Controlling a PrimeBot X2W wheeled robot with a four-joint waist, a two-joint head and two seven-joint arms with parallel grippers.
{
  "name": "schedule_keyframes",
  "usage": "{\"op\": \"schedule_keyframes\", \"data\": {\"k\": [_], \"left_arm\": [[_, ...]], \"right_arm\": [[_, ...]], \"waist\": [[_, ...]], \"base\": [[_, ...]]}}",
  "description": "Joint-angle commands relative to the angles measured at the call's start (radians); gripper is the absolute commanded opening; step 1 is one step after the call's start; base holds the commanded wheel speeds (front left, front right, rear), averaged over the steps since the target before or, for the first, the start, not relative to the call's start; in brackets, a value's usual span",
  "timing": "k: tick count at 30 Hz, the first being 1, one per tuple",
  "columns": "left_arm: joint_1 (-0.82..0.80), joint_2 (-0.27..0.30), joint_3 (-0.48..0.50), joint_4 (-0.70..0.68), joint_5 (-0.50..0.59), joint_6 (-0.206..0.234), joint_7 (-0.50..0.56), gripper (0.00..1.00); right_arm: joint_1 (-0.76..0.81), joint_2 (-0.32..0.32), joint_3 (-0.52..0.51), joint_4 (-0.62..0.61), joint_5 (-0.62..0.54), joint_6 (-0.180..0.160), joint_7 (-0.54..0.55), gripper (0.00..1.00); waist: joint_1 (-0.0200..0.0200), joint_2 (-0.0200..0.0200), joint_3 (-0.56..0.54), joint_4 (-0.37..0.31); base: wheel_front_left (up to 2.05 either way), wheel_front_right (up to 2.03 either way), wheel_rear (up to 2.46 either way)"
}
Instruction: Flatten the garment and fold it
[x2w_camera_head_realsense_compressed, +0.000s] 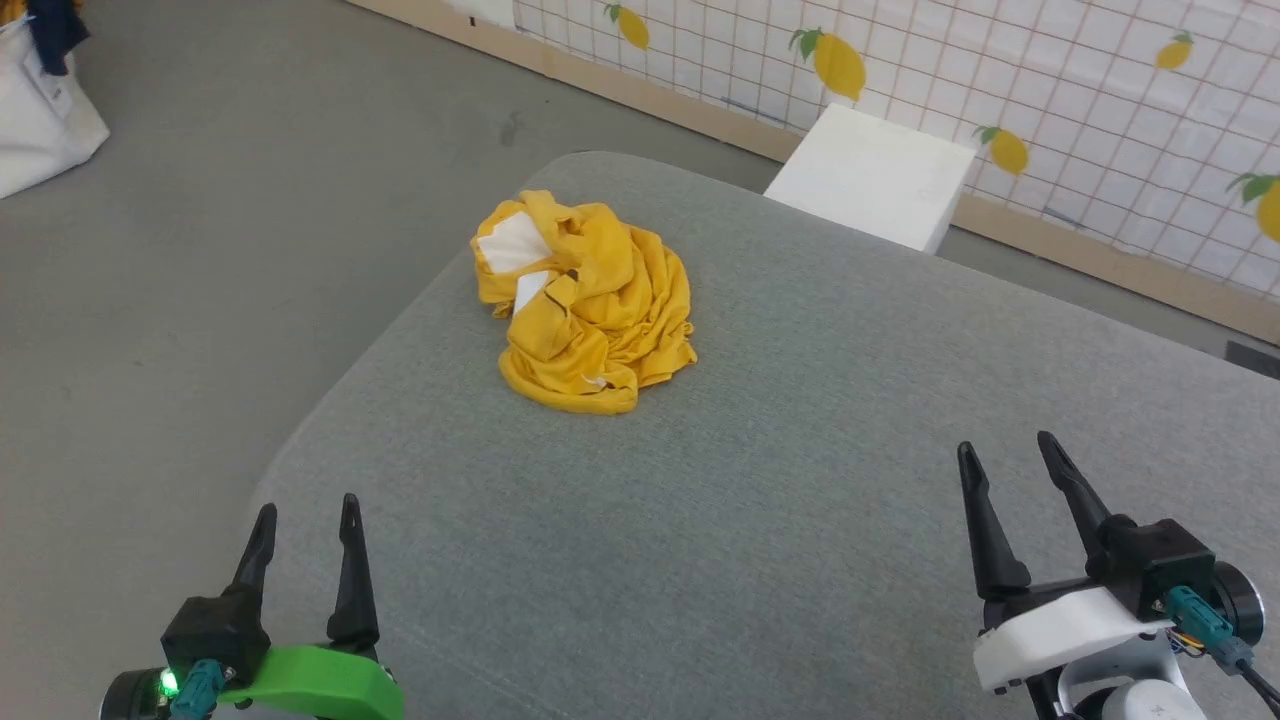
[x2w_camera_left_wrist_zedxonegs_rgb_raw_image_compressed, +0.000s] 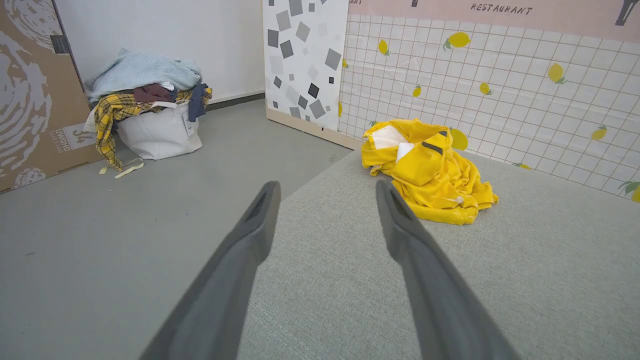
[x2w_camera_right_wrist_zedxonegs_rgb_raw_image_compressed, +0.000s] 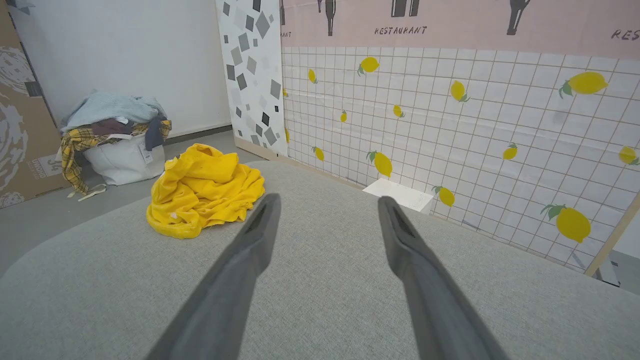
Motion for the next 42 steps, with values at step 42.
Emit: {"op": "schedule_keyframes", "data": {"k": [42], "left_arm": [[-0.011,-0.006,0.017,-0.015,-0.114,-0.040,-0.064,1.00]], "right_arm": [[-0.030,0.001,-0.016,0.024,0.001,-0.002,-0.066,1.00]], "waist": [[0.0000,0.0000,0.017,0.130]], "base": [[0.00,0.00,0.00]]}}
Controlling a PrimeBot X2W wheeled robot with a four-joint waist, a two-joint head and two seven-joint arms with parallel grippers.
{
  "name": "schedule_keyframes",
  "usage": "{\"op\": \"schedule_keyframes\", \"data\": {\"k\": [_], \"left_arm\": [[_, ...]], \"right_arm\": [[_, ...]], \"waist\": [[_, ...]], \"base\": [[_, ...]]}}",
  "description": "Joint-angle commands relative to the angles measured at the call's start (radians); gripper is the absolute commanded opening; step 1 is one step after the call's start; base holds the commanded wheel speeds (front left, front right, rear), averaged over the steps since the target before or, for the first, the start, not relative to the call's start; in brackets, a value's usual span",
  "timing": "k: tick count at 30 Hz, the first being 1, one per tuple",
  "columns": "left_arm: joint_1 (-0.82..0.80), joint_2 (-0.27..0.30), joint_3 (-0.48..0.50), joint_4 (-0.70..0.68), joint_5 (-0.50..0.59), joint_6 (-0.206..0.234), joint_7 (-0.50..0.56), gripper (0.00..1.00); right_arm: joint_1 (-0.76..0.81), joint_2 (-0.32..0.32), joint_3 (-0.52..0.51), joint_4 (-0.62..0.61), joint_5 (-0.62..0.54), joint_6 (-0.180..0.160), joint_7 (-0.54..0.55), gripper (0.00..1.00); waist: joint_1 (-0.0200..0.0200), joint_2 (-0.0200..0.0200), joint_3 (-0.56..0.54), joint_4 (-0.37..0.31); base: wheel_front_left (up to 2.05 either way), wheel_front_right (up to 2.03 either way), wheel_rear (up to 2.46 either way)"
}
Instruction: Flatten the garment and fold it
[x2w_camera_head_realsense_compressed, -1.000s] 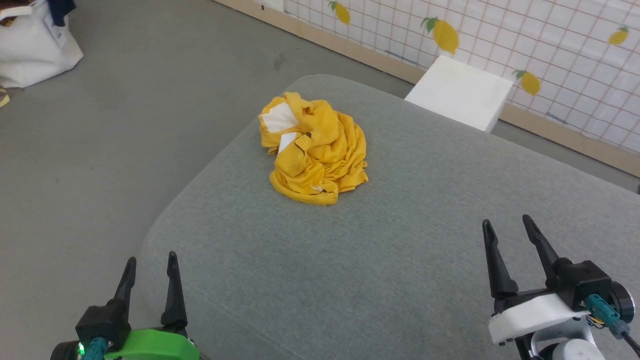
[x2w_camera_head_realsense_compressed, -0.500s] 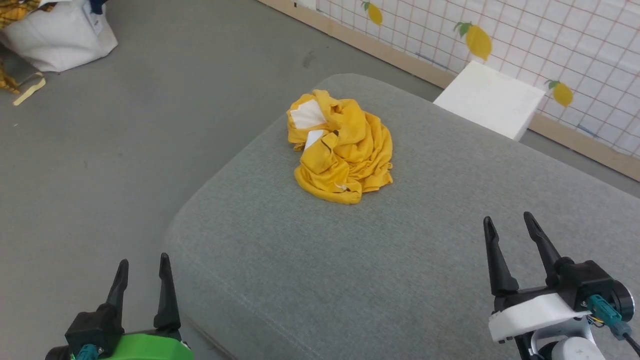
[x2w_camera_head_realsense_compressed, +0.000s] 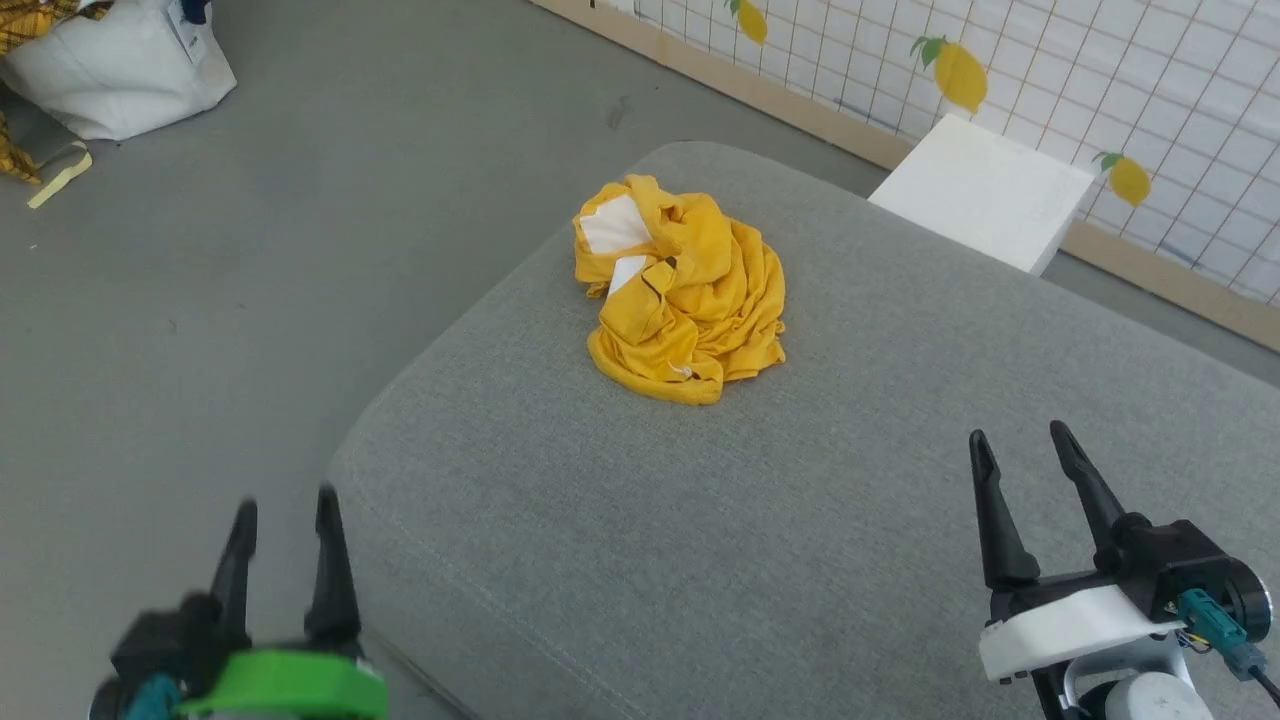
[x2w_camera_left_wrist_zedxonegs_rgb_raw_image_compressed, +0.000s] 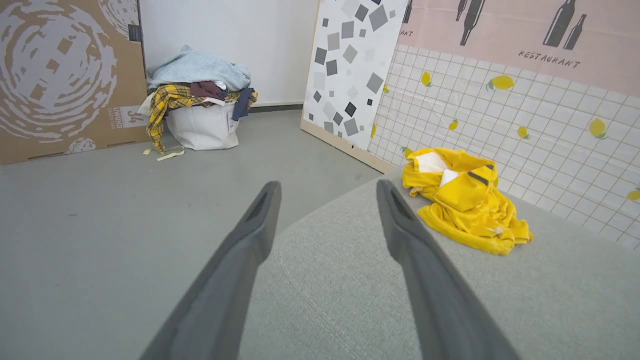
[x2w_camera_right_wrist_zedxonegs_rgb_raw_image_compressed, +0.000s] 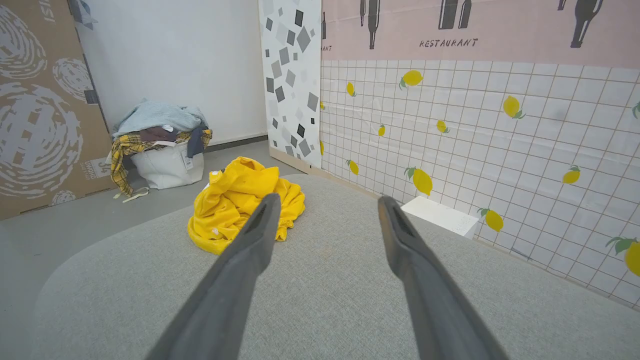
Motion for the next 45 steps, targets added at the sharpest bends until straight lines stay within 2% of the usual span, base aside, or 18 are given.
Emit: {"op": "schedule_keyframes", "data": {"k": [1,4,8,10,13,18,24,30,38,45], "left_arm": [[-0.051,-0.005,-0.013,-0.015,-0.020,-0.013,-0.008,1.00],[-0.152,0.044,-0.053,-0.051,-0.023,-0.029,0.014,1.00],[-0.349,0.141,-0.108,-0.093,-0.046,-0.039,0.143,1.00],[-0.458,0.207,-0.128,-0.092,-0.055,-0.041,0.198,1.00],[-0.625,0.311,-0.169,-0.045,-0.075,-0.042,0.240,1.00],[-0.830,0.408,-0.245,0.096,-0.163,-0.042,0.280,1.00],[-0.987,0.472,-0.346,0.270,-0.298,-0.043,0.322,1.00],[-1.059,0.523,-0.456,0.405,-0.405,-0.043,0.362,1.00],[-1.099,0.545,-0.552,0.522,-0.595,-0.043,0.428,1.00],[-1.106,0.567,-0.625,0.599,-0.699,-0.043,0.502,1.00]], "right_arm": [[-0.016,0.000,-0.005,-0.006,-0.010,-0.002,-0.006,1.00],[-0.032,0.000,-0.011,-0.020,-0.032,-0.002,-0.006,1.00],[-0.075,0.000,-0.010,-0.046,-0.085,-0.002,-0.006,1.00],[-0.104,0.000,-0.001,-0.061,-0.115,-0.002,-0.006,1.00],[-0.150,0.000,0.013,-0.078,-0.161,-0.002,0.003,1.00],[-0.214,0.000,0.049,-0.116,-0.206,-0.002,0.038,1.00],[-0.263,0.000,0.082,-0.187,-0.248,-0.002,0.078,1.00],[-0.290,0.000,0.090,-0.251,-0.272,-0.002,0.106,1.00],[-0.295,0.000,0.090,-0.289,-0.273,-0.002,0.116,1.00],[-0.299,0.000,0.082,-0.317,-0.278,-0.002,0.117,1.00]], "waist": [[0.0000,0.0000,0.015,0.001],[0.0000,0.0000,0.052,0.002],[0.0000,0.0000,0.126,-0.006],[0.0000,0.0000,0.176,-0.020],[0.0000,0.0000,0.250,-0.047],[0.0000,0.0000,0.353,-0.094],[0.0000,0.0000,0.453,-0.156],[0.0000,0.0000,0.534,-0.221],[0.0000,0.0000,0.607,-0.303],[0.0000,0.0000,0.647,-0.348]], "base": [[0.00,0.00,0.00],[0.00,0.00,0.00],[0.00,0.00,0.00],[0.00,0.00,0.00],[0.00,0.00,0.00],[0.00,0.00,0.00],[0.00,0.00,0.00],[0.00,0.00,0.00],[0.00,0.00,0.00],[0.00,0.00,0.00]]}}
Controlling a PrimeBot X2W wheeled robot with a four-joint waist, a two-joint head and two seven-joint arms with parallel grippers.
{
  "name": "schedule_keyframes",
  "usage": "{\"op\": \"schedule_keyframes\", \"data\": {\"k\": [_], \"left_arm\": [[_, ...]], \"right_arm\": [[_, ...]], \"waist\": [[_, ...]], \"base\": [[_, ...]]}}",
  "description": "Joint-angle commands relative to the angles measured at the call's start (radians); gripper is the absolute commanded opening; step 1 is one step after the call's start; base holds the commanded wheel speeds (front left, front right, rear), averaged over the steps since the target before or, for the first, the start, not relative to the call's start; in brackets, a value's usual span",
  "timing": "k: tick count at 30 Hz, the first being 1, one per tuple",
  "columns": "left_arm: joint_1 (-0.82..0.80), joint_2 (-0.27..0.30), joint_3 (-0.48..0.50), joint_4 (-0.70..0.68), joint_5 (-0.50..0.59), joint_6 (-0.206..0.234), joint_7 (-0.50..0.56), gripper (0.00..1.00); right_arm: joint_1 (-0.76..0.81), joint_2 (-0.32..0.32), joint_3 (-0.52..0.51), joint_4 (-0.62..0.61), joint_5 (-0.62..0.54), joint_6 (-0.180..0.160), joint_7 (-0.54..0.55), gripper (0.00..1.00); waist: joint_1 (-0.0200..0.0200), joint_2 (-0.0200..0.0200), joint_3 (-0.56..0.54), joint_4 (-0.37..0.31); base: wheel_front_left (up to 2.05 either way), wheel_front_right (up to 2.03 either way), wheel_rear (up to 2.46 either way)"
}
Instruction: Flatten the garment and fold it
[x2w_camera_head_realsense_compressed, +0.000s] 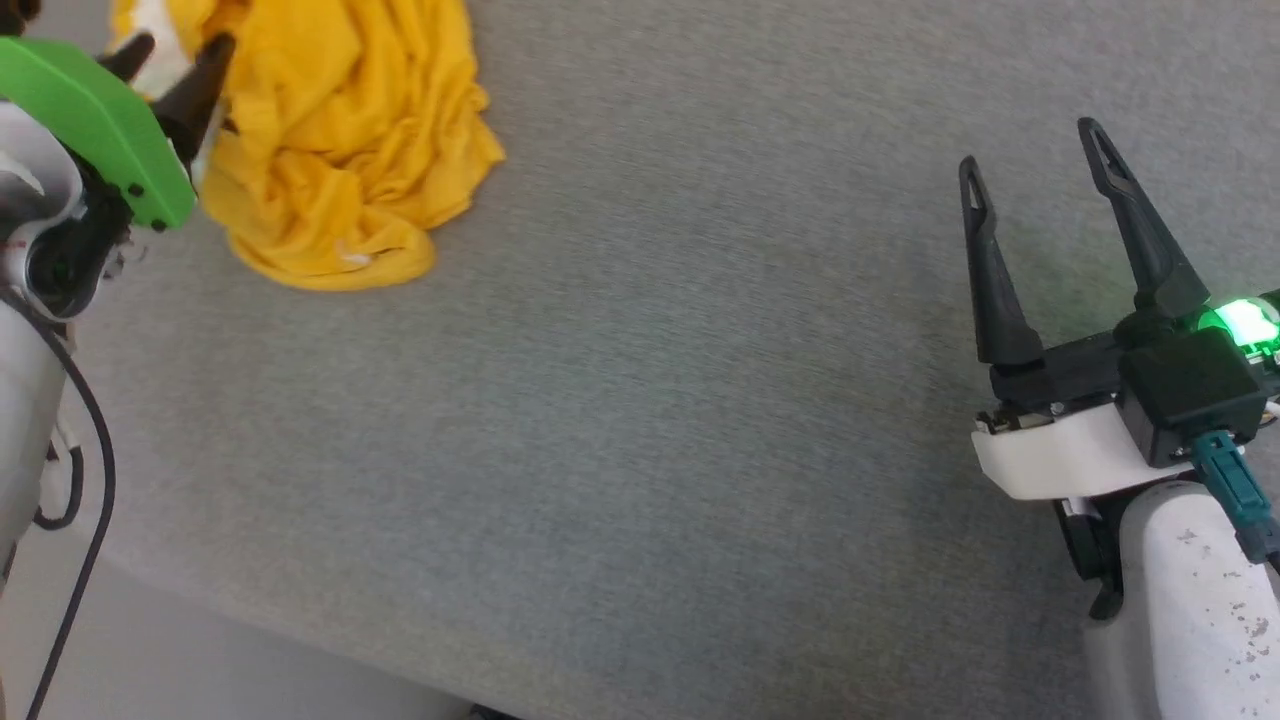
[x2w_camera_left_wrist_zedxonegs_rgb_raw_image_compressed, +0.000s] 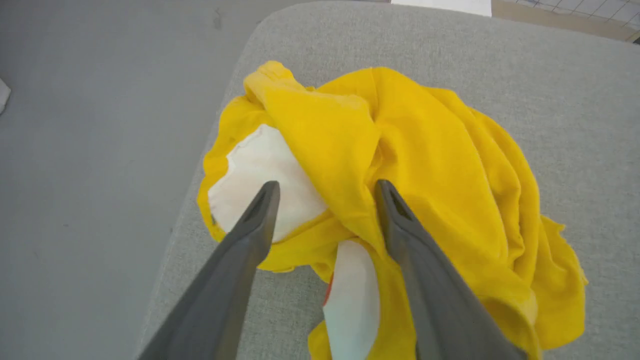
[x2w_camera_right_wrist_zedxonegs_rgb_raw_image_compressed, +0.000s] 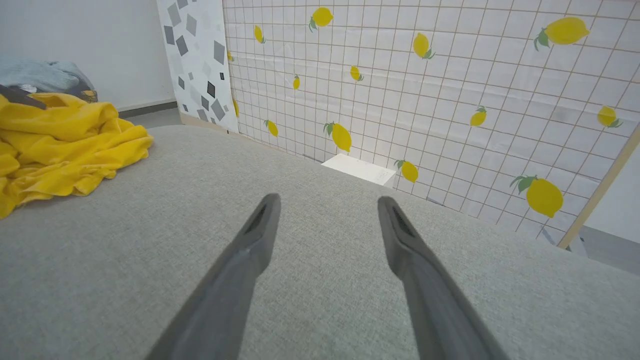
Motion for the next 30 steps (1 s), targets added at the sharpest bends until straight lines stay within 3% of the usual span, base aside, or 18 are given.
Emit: {"op": "schedule_keyframes", "data": {"k": [1,5,6,8,15,30], "left_arm": [[-0.010,0.012,-0.015,0.016,-0.021,-0.002,0.021,1.00],[-0.009,0.016,-0.035,0.061,-0.063,-0.002,0.052,1.00],[-0.008,0.016,-0.042,0.071,-0.070,-0.002,0.058,0.96],[-0.011,0.018,-0.050,0.082,-0.073,-0.002,0.045,0.00],[-0.033,0.050,-0.086,0.087,-0.074,-0.002,-0.020,0.00],[-0.107,0.229,-0.143,-0.093,-0.019,-0.002,-0.078,0.00]], "right_arm": [[-0.016,-0.001,0.000,-0.010,-0.005,-0.002,0.002,1.00],[-0.021,-0.001,0.002,-0.021,-0.004,-0.002,0.005,1.00],[-0.021,-0.001,0.002,-0.023,-0.004,-0.002,0.006,1.00],[-0.023,-0.001,0.001,-0.025,-0.005,-0.002,0.008,1.00],[-0.018,-0.001,-0.011,-0.014,0.002,-0.002,-0.001,1.00],[0.047,-0.001,-0.073,0.099,0.119,-0.002,-0.090,1.00]], "waist": [[-0.0001,0.0000,0.049,-0.052],[-0.0001,0.0000,0.059,-0.066],[-0.0001,0.0000,0.061,-0.069],[-0.0001,0.0000,0.062,-0.072],[-0.0001,0.0000,0.019,-0.067],[-0.0001,0.0000,-0.233,-0.090]], "base": [[0.00,0.00,0.00],[0.00,0.00,0.00],[0.00,0.00,0.00],[0.00,0.00,0.00],[0.00,0.00,0.00],[0.00,0.00,0.00]]}}
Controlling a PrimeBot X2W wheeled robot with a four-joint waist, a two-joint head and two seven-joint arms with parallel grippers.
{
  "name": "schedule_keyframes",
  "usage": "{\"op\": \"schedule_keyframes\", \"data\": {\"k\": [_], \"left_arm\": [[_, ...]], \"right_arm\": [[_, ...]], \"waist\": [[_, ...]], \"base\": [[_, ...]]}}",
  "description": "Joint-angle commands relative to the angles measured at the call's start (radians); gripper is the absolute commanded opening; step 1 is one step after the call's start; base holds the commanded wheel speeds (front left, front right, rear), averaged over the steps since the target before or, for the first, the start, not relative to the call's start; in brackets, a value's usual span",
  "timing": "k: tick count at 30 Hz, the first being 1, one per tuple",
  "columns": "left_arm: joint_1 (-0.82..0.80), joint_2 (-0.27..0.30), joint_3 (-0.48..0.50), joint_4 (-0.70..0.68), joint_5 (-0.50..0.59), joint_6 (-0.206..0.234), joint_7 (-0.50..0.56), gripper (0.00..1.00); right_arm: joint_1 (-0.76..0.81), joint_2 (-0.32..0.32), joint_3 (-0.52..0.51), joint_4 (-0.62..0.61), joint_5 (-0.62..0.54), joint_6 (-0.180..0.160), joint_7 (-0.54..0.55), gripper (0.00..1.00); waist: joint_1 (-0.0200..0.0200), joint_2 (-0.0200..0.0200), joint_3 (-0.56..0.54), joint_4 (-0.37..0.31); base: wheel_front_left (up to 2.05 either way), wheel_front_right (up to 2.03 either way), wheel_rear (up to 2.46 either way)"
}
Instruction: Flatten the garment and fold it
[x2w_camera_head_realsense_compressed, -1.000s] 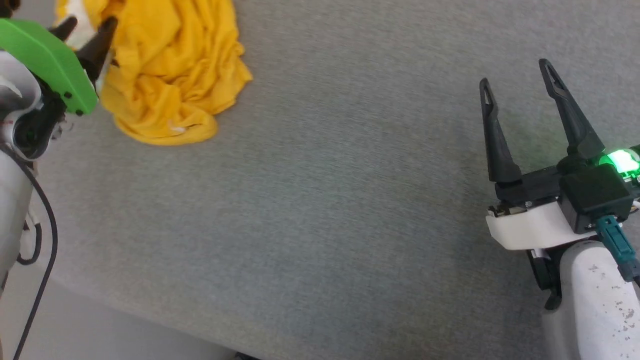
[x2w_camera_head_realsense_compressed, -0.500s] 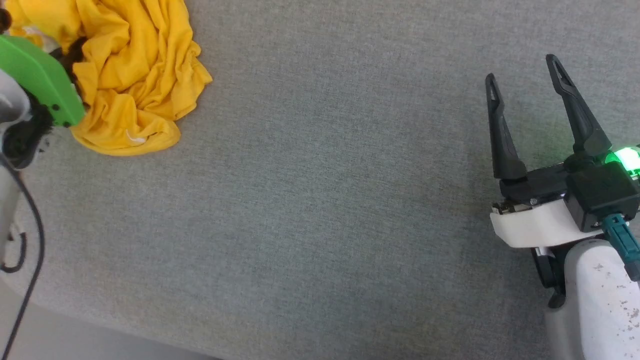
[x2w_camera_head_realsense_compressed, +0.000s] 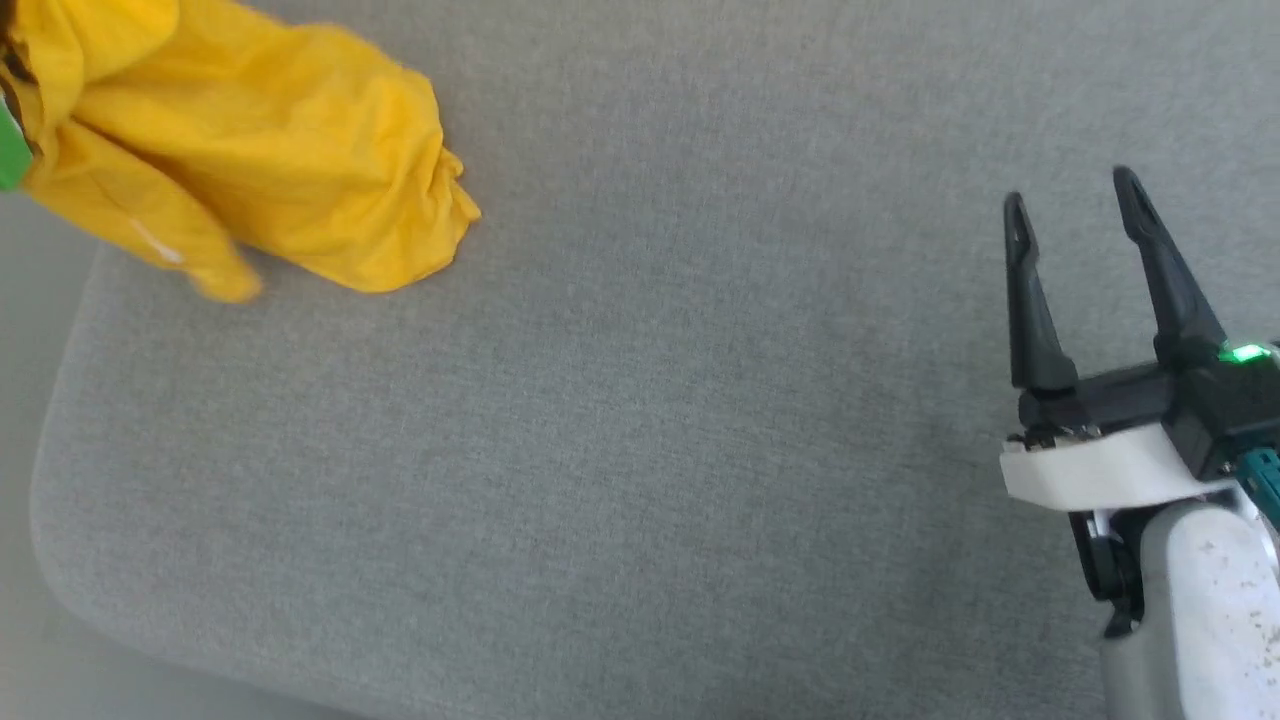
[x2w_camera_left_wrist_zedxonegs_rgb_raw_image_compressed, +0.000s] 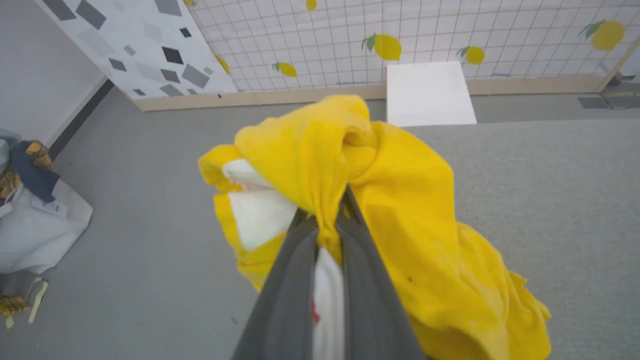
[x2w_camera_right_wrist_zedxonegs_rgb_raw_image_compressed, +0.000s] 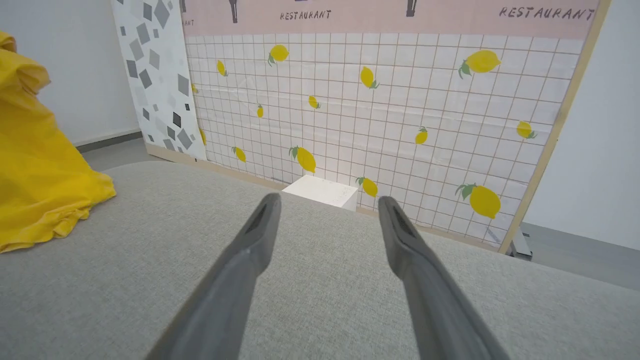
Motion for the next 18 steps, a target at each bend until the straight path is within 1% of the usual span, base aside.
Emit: {"op": "schedule_keyframes", "data": {"k": [1,4,9,13,15,18], "left_arm": [[-0.032,0.011,0.001,-0.024,0.012,-0.002,0.003,0.00],[-0.066,0.025,-0.009,-0.097,0.038,0.002,0.026,0.00],[-0.130,0.009,-0.018,-0.219,0.055,0.017,0.073,0.00],[-0.171,-0.044,-0.033,-0.321,0.057,0.046,0.116,0.00],[-0.180,-0.073,-0.040,-0.368,0.047,0.065,0.138,0.00],[-0.194,-0.109,-0.053,-0.426,0.037,0.081,0.168,0.00]], "right_arm": [[0.018,-0.001,-0.010,0.007,0.014,-0.002,-0.011,1.00],[0.043,-0.001,-0.034,0.026,0.040,-0.002,-0.023,1.00],[0.082,-0.001,-0.078,0.039,0.073,-0.002,-0.033,1.00],[0.106,-0.001,-0.111,0.044,0.096,-0.002,-0.036,1.00],[0.112,-0.001,-0.120,0.044,0.105,-0.002,-0.037,1.00],[0.116,-0.001,-0.129,0.033,0.120,-0.002,-0.037,1.00]], "waist": [[0.0000,0.0000,-0.100,-0.022],[0.0000,0.0000,-0.160,-0.040],[0.0000,0.0000,-0.231,-0.066],[0.0000,0.0000,-0.273,-0.090],[0.0000,0.0000,-0.292,-0.107],[0.0000,0.0000,-0.315,-0.141]], "base": [[0.00,0.00,0.00],[0.00,0.00,0.00],[0.00,0.00,0.00],[0.00,0.00,0.00],[0.00,0.00,0.00],[0.00,0.00,0.00]]}}
